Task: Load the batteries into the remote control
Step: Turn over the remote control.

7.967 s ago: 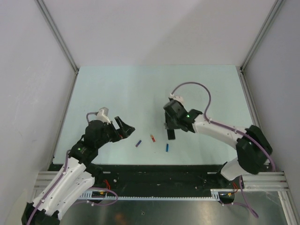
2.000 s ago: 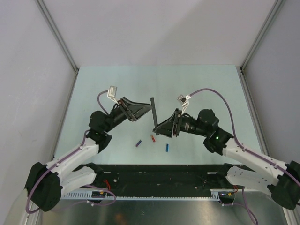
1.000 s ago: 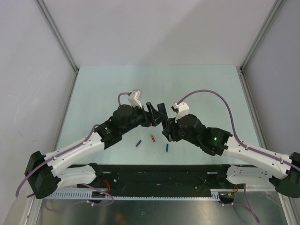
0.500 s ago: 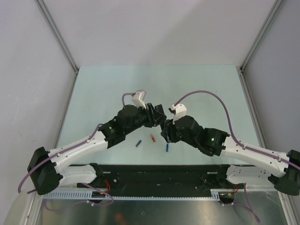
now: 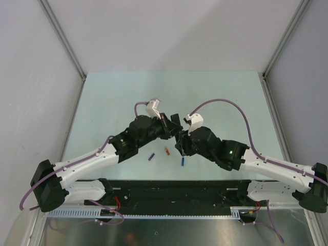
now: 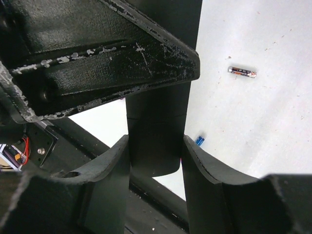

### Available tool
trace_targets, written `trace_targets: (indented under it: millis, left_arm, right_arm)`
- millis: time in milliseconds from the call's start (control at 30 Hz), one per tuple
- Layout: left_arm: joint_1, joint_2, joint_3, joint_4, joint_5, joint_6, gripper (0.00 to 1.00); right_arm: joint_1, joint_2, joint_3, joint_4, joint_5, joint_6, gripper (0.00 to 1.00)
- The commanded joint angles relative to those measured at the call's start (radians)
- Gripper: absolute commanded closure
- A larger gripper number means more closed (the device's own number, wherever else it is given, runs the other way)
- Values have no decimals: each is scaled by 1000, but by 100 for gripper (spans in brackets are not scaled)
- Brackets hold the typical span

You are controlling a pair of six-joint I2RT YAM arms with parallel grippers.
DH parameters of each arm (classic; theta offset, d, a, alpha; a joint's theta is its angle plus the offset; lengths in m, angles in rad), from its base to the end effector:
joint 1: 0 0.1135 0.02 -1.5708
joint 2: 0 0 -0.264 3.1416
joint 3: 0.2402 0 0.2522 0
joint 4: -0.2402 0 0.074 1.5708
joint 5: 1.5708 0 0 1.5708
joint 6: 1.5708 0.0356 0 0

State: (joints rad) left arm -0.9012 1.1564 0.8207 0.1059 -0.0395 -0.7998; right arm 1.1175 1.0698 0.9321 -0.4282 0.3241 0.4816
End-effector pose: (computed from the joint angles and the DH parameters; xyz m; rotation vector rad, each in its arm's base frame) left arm 0.1696 -0.2120 0.3061 0.0688 1.9612 -1.1441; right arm 0.1131 0.2063 0.3131 -0.4899 2.1079 0.6036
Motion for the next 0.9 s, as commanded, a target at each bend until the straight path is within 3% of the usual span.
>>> trace_targets:
  millis: [0, 33, 67, 200, 400, 533, 600, 633, 700, 867]
  left_arm:
    - [4, -12, 20, -3, -39, 24, 100]
    - [4, -17, 17, -3, -43, 28, 100]
    - [5, -20, 18, -2, -54, 33, 100]
    - [25, -59, 17, 2, -83, 57, 100]
    - [68, -153, -67, 78, -161, 83, 100]
    - [68, -236, -182, 240, -238, 54, 100]
    - [68, -280, -231, 297, -250, 45, 100]
    - [68, -329, -330, 436, -258, 31, 100]
    - [68, -346, -411, 576, -261, 31, 100]
    - [68, -347, -466, 696, -247, 73, 100]
  right_arm:
    - [8, -24, 59, 19, 32, 23, 50]
    - [8, -28, 59, 13, 33, 23, 43]
    - [8, -40, 59, 5, 32, 25, 30]
    - [7, -83, 57, -21, 20, 51, 11]
    - [-33, -125, 36, -20, 1, 144, 7]
    - [-105, -180, -64, 106, -77, 256, 8]
    - [-169, -203, -122, 228, -167, 334, 8]
    - [-264, -243, -242, 416, -309, 436, 7]
    - [-327, -217, -300, 562, -489, 488, 6]
    - [-398, -117, -357, 824, -677, 627, 5]
